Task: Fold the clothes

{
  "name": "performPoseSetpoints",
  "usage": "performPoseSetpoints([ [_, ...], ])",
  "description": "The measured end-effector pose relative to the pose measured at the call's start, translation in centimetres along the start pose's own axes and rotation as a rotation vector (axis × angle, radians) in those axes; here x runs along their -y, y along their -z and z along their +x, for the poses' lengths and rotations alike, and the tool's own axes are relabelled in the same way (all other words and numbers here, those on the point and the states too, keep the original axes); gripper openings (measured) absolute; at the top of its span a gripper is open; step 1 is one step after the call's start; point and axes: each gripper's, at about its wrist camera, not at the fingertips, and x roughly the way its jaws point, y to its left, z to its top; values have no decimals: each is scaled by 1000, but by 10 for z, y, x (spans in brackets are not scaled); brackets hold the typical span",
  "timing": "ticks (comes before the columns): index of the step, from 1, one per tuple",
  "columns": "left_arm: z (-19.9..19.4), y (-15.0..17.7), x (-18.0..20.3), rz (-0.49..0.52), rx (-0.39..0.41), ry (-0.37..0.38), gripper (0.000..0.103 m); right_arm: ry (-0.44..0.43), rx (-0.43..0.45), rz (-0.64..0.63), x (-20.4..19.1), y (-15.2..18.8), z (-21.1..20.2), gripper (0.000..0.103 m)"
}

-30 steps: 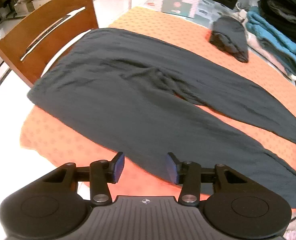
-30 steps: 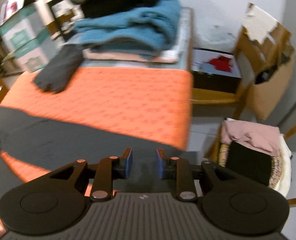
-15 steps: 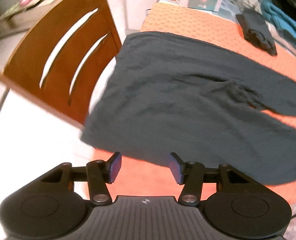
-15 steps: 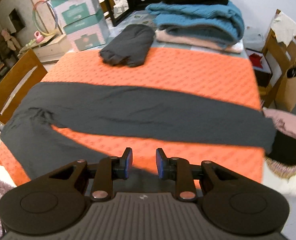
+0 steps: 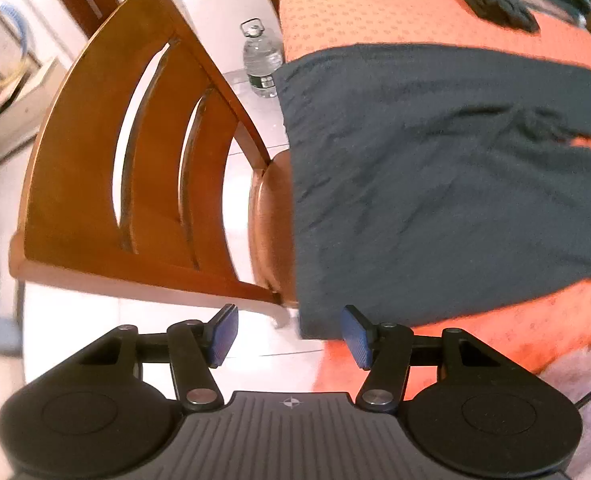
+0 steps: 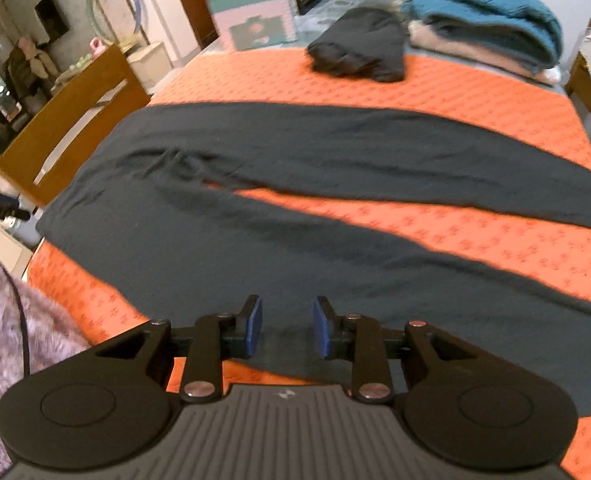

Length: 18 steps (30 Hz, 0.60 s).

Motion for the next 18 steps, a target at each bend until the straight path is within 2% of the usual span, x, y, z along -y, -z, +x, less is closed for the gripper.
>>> performPoseSetpoints([
  [3,0,4,0,100,24,4,61,-6,-14,-12,-16,4,10,34],
  [5,0,8,5,177,45,5,63,-16,-19,-31,-22,4,14,38],
  [11,9,22,32,389,47,-13,64,-28,-48,-170,-49,3,22,44],
  [18,18,32,51,512,71,-25,63,-24,-106,-370,-76,8,38,48],
])
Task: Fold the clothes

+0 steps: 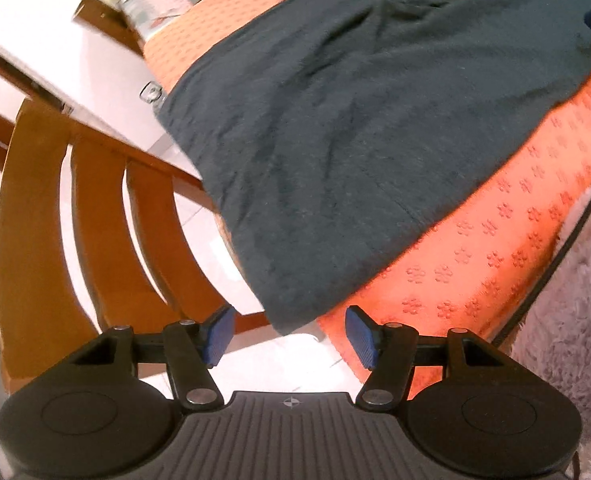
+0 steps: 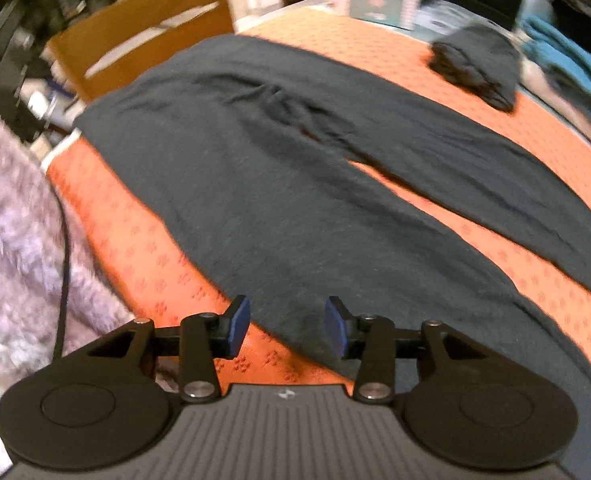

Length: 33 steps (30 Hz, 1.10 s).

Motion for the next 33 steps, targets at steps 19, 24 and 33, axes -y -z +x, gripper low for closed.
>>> performPoseSetpoints([
  [19,-23,4,-13,-147,117,-17,3,27,-19,-192,-36,-2,17,1],
  [24,-17,10,-7,-180,81,-4,3,-22,-45,-173,-33,-2,2,1],
  [33,-35,10,-8,-282,130,78,19,-44,-21,-118,-28,-10,-9,23],
])
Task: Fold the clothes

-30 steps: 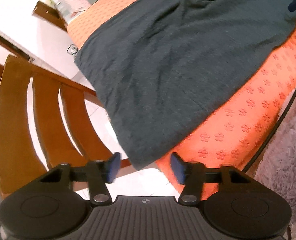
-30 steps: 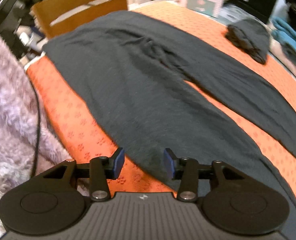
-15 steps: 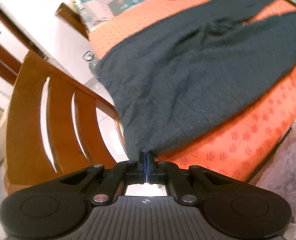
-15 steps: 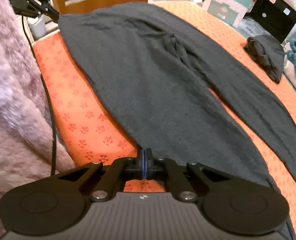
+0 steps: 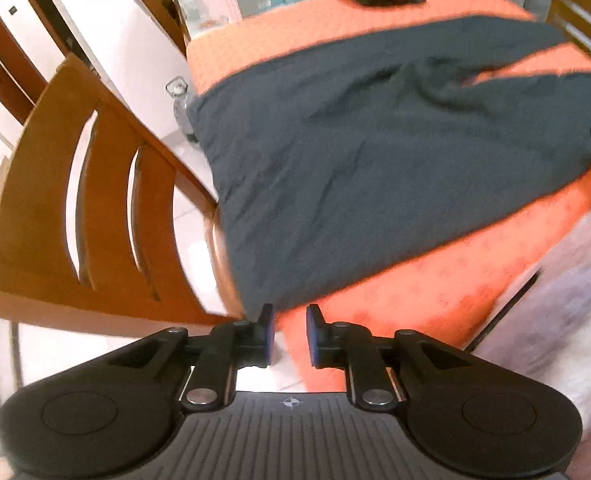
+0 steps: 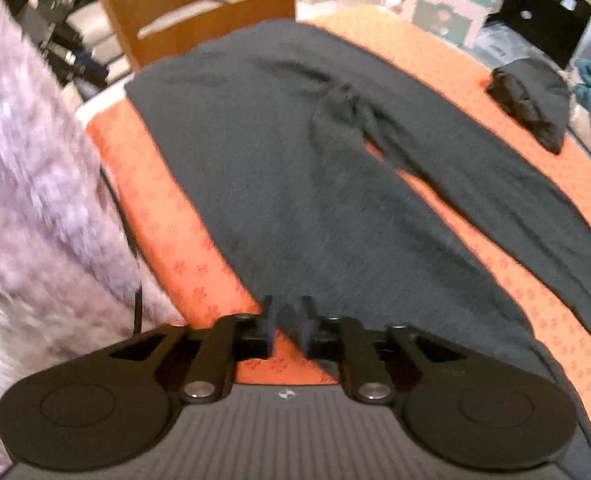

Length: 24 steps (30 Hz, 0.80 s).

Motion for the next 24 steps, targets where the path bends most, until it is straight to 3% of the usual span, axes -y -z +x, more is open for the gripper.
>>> performPoseSetpoints([
  [8,1,-50,18,-24,111,69,19,78,61,204,33,2,-22,32],
  [14,29,-88,47,-25,136,105,19,138,27,298,47,26,-19,32],
  [24,72,-150,88,-123,133,144,38,191,8,477,67,65,-18,34],
])
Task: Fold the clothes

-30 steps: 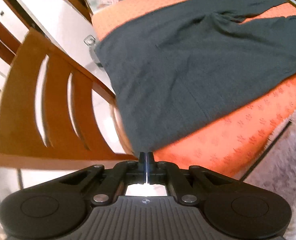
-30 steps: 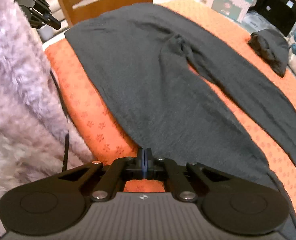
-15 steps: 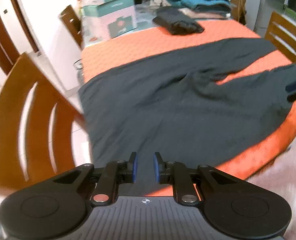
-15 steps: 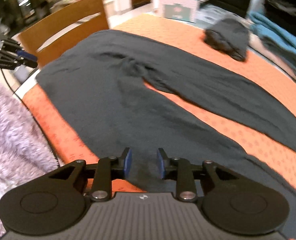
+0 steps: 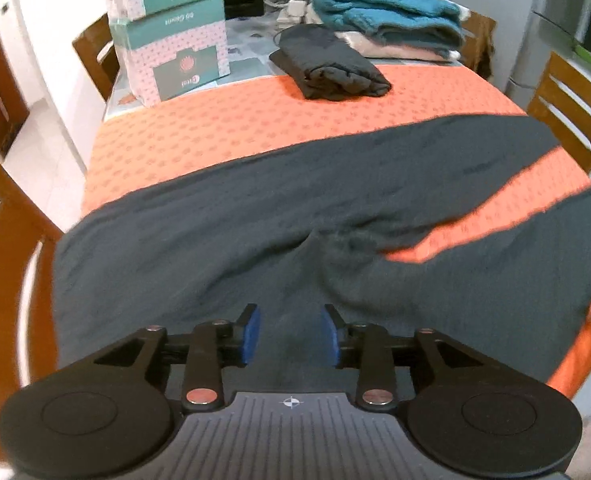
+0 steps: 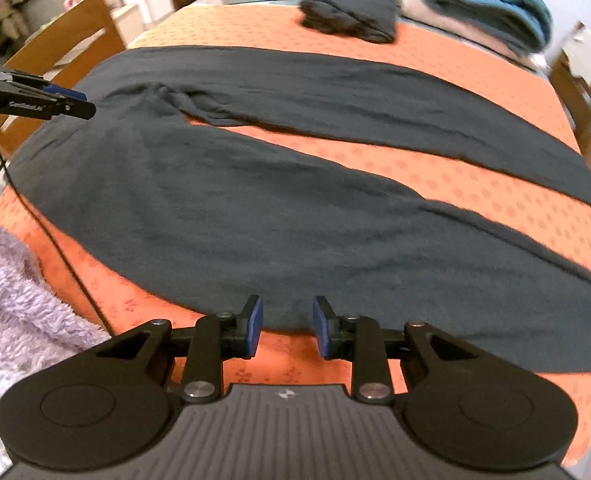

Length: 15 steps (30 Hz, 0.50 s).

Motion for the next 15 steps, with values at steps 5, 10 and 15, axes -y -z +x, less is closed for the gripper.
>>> performPoseSetpoints([
  [5,25,-24,9,-65,-2,-20,41,20,2,42,18,6,-2,39],
  [10,47,-39,12,-76,-21,-41,42,48,8,75,29,7,-4,39],
  [15,57,-41,14,-71,-30,-10,7,59,12,114,35,10,-5,39],
])
